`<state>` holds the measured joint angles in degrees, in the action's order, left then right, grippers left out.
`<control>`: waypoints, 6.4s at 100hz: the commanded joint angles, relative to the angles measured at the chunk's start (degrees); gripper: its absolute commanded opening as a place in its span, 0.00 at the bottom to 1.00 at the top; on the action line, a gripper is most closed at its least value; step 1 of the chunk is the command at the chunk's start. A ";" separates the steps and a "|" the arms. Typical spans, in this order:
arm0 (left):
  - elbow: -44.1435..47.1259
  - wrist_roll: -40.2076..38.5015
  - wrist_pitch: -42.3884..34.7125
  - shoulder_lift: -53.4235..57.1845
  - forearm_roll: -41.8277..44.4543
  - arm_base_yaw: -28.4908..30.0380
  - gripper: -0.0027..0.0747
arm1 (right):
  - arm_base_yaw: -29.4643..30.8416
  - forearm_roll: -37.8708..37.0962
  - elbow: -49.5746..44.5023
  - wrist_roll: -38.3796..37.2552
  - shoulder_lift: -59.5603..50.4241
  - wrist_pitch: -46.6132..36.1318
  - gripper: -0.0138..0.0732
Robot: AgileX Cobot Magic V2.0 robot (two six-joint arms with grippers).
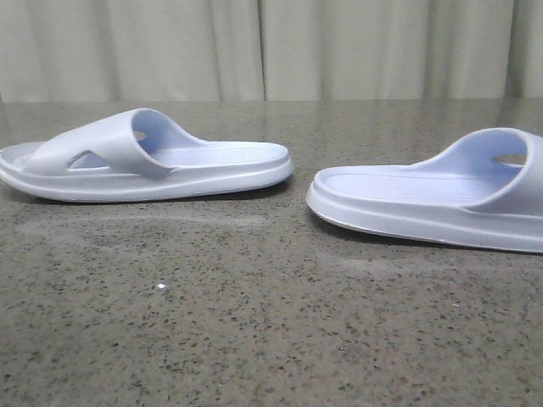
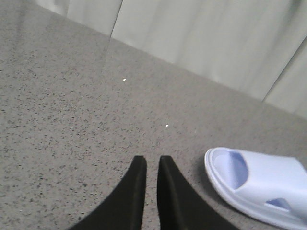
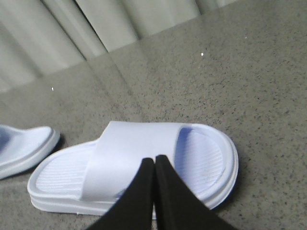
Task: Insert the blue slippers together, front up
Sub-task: 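Lower left and right grippers onto the slippers and grasp each sole edge, then lift both slippers and swing them toward each other, soles facing, then slide the right gripper's slipper into the left gripper's slipper, nesting them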
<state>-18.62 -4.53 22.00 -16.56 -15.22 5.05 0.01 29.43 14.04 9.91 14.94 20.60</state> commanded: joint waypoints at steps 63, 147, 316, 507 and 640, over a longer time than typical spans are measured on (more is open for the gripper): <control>-13.54 27.26 7.91 -20.95 -18.30 0.11 0.10 | 0.36 -9.92 20.70 0.44 24.03 16.42 0.42; -16.65 28.81 11.06 -26.88 -21.95 0.11 0.45 | 14.34 -4.52 22.97 6.95 43.86 14.81 0.48; -32.30 52.62 24.90 -67.97 -49.14 0.22 0.45 | 16.78 11.66 27.06 20.88 52.78 23.50 0.04; -32.33 58.35 50.69 -62.82 -67.89 12.35 0.05 | 12.70 53.83 31.30 47.22 51.80 33.19 0.04; -32.33 60.00 49.90 -66.04 -72.77 1.94 0.05 | 1.07 61.83 41.52 59.67 74.71 43.46 0.32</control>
<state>-49.44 54.71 61.28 -84.22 -83.41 6.93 -0.08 89.96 53.85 68.71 91.71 53.14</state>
